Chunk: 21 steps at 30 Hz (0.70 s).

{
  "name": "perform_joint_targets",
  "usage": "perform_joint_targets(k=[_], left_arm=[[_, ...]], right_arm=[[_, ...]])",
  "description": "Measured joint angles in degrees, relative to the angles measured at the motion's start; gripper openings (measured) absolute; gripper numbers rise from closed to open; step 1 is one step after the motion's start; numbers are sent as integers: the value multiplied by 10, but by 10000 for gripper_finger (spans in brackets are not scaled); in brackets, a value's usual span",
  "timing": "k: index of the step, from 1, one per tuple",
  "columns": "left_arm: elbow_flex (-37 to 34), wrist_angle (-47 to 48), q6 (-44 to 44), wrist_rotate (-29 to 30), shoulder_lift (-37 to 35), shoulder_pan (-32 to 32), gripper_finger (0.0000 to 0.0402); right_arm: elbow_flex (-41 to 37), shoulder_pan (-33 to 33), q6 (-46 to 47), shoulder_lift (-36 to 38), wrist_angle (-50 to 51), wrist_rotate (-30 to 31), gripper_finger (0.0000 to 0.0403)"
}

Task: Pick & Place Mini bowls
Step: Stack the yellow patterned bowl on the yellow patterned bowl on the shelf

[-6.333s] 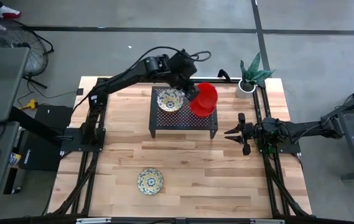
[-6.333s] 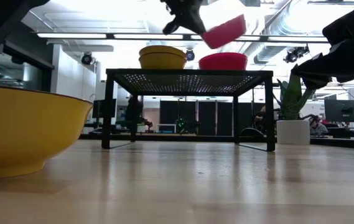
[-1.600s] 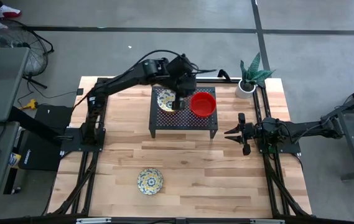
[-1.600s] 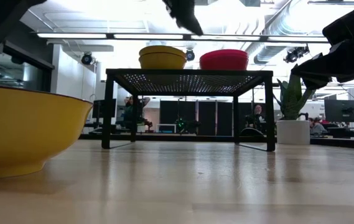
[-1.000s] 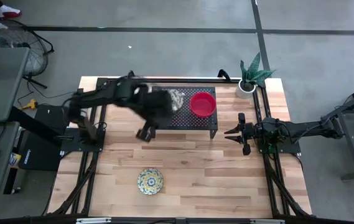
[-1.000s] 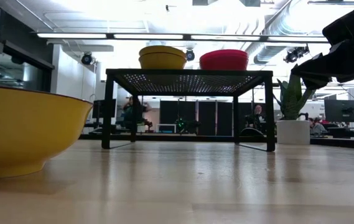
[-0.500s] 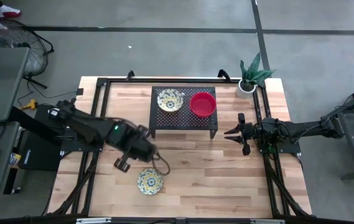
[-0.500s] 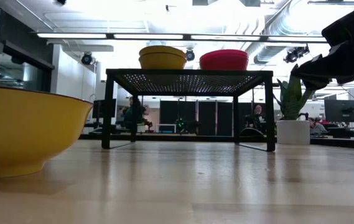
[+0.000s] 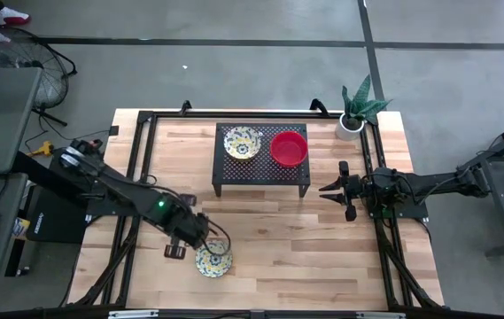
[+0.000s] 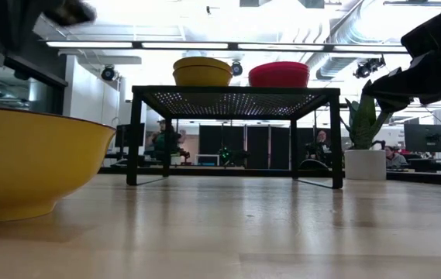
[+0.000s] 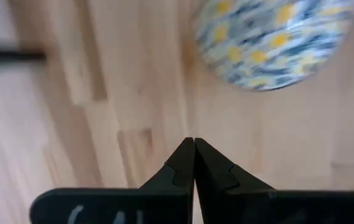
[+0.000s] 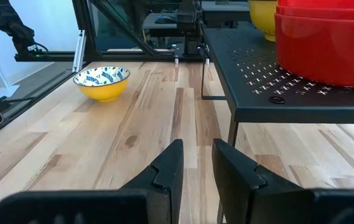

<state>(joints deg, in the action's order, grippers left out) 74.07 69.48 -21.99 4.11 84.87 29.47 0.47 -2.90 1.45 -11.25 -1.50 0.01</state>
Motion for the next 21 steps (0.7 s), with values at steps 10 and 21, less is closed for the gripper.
perform_joint_targets(k=[10, 21], left_arm=[[-84, -94, -216, -1, -10, 9, 1], [-106, -234, -334, 44, 16, 3, 34]], right_arm=[[0, 0, 0, 0, 0, 0, 73], [0, 0, 0, 0, 0, 0, 73]])
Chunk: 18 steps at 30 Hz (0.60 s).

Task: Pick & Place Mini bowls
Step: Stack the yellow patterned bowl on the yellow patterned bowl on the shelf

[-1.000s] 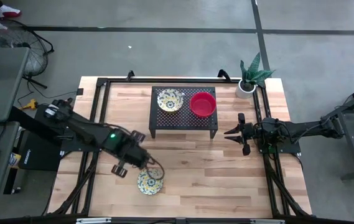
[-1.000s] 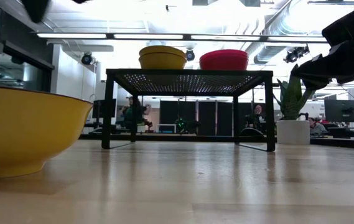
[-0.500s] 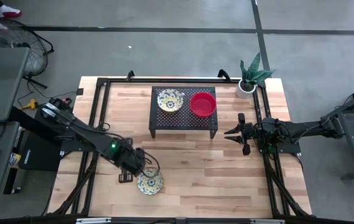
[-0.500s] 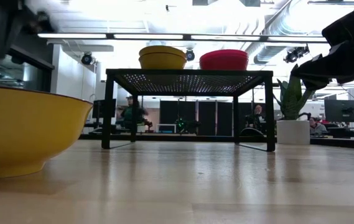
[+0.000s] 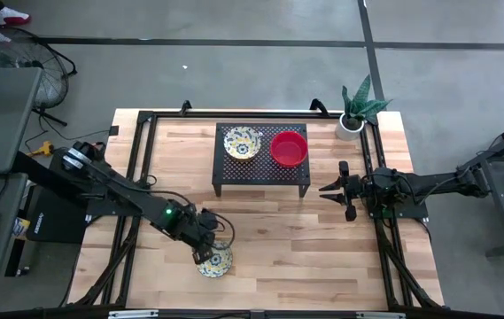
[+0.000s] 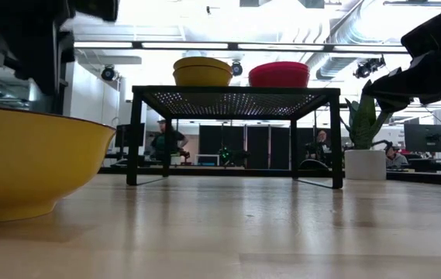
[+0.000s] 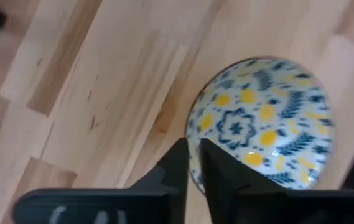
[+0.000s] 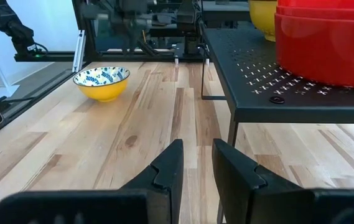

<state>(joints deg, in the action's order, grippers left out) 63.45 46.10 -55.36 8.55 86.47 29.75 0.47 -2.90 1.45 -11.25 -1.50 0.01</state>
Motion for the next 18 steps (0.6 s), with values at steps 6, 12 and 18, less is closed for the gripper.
perform_joint_targets(k=[6, 12, 18], left_arm=[[-1, 3, -25, -43, 14, -21, 106], [3, -14, -10, -91, 42, -48, 143], [4, -36, 9, -123, 75, -47, 145]], right_arm=[[0, 0, 0, 0, 0, 0, 73], [0, 0, 0, 0, 0, 0, 73], [0, 0, 0, 0, 0, 0, 73]])
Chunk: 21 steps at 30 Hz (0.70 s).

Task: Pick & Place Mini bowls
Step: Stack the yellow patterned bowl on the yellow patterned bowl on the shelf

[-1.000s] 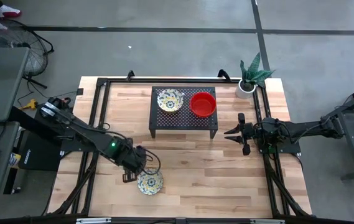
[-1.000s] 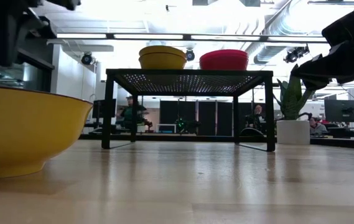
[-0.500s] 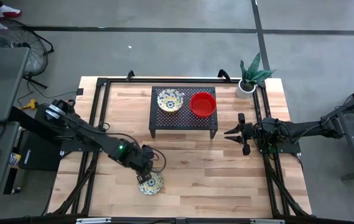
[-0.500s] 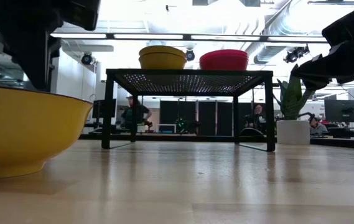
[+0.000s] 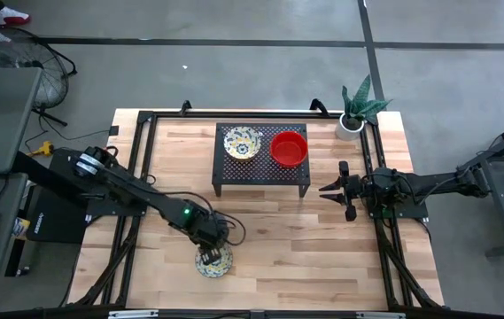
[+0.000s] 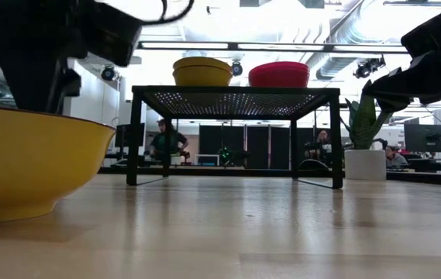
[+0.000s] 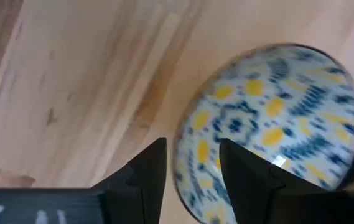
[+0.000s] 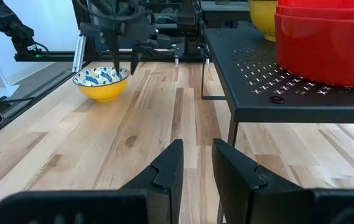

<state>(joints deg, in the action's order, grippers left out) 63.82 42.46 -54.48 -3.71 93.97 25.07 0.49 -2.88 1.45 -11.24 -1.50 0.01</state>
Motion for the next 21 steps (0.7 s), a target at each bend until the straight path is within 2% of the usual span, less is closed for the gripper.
perform_joint_targets(k=[21], left_arm=[[0, 22, 3, -20, 29, -19, 145]], right_arm=[[0, 0, 0, 0, 0, 0, 73]])
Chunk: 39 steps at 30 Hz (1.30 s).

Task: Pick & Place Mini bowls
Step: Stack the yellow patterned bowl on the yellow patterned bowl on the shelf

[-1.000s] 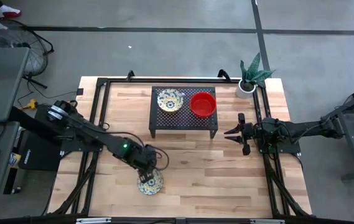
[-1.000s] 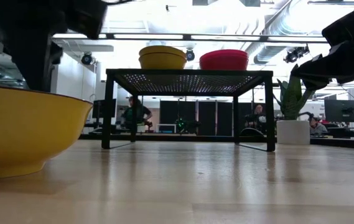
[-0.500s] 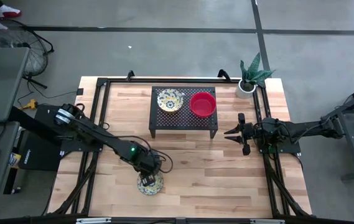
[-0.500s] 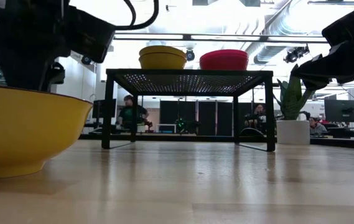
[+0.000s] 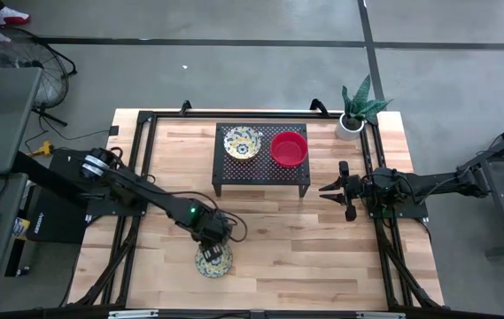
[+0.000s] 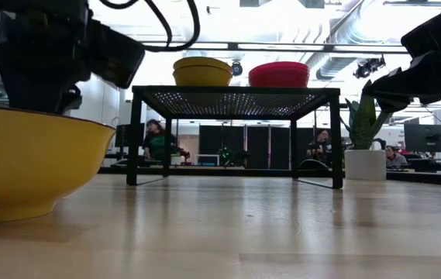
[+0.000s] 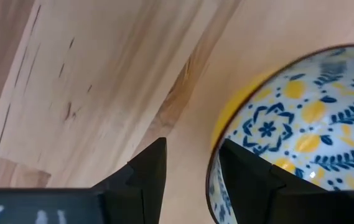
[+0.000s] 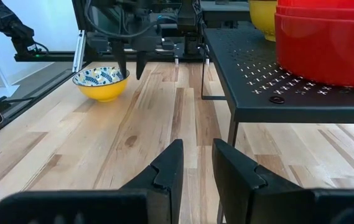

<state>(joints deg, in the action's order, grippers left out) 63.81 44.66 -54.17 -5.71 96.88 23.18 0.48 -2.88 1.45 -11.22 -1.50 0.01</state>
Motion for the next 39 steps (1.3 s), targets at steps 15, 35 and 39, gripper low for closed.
perform_joint_targets(k=[15, 35, 39], left_arm=[[0, -9, 15, -15, 10, 0, 39], [121, 109, 73, -21, -49, -49, 4], [199, 208, 107, -12, -56, -76, 4]], right_arm=[[0, 0, 0, 0, 0, 0, 73], [0, 0, 0, 0, 0, 0, 73], [0, 0, 0, 0, 0, 0, 73]])
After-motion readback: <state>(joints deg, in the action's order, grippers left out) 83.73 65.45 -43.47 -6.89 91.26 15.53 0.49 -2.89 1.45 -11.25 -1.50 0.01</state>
